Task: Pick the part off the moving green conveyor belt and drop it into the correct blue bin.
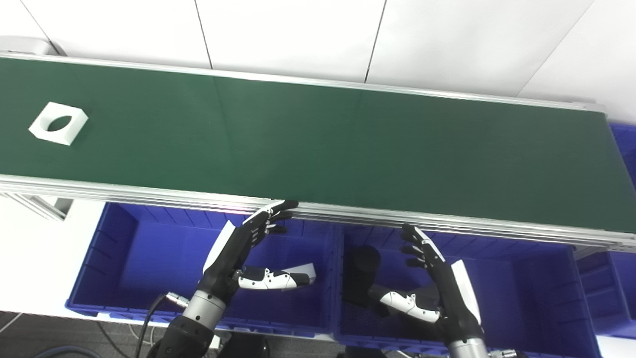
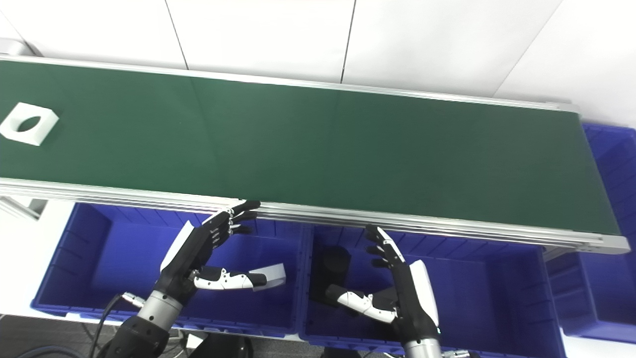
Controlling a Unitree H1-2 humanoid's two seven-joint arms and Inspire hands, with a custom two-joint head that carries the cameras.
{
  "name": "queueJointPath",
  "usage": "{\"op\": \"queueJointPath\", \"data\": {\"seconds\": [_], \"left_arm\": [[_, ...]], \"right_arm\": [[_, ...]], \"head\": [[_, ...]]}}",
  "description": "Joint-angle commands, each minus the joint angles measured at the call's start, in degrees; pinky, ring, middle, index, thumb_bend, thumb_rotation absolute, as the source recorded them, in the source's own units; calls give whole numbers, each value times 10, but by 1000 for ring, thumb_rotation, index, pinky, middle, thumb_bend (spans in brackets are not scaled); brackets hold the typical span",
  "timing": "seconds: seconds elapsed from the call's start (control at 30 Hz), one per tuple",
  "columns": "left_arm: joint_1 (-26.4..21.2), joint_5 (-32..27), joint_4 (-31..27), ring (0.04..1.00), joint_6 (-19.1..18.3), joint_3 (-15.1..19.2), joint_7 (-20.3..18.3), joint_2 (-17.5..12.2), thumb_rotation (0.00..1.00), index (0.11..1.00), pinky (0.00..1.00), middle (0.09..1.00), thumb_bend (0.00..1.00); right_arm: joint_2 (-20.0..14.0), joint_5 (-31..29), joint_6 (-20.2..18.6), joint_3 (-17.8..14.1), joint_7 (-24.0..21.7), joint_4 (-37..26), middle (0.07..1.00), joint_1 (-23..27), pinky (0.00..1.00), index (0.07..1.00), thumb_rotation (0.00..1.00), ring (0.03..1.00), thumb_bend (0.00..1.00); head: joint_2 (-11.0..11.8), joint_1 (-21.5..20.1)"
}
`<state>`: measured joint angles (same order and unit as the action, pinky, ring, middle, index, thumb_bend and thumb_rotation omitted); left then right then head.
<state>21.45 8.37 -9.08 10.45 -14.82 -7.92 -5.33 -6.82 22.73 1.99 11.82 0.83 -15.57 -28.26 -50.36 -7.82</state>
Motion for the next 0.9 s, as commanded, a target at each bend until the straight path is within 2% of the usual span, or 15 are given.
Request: {"op": "queueJointPath", "data": {"seconds": [0.0, 0.17, 0.33, 0.4, 0.87], "left_arm": [[-4, -3, -8, 849, 17, -1, -3, -2, 0, 827, 758, 890, 715], [-7, -5, -7, 850, 7, -3, -10, -6, 0, 831, 735, 900, 717], [-8, -8, -12, 858, -11, -2, -18, -6, 0, 836, 731, 913, 711], [-8, -6, -14, 862, -16, -2, -19, -6, 0, 837, 700, 922, 713], [-11, -7, -10, 863, -19, -3, -25, -8, 0, 836, 698, 931, 712]], "right_arm": [[-2, 0, 31, 1, 5, -6, 866, 5, 735, 903, 401, 810, 825], [-3, -8, 33, 4, 0, -1, 878, 10, 734, 918, 386, 821, 828], [-10, -4, 30, 10, -4, 2, 889, 16, 745, 931, 411, 832, 834], [-12, -4, 30, 13, -4, 3, 890, 18, 744, 933, 409, 831, 834], [-20, -14, 31, 20, -8, 11, 887, 26, 738, 944, 426, 816, 839]], "head": [[-1, 1], [1, 1], [1, 1], [2, 1], [8, 5]]}}
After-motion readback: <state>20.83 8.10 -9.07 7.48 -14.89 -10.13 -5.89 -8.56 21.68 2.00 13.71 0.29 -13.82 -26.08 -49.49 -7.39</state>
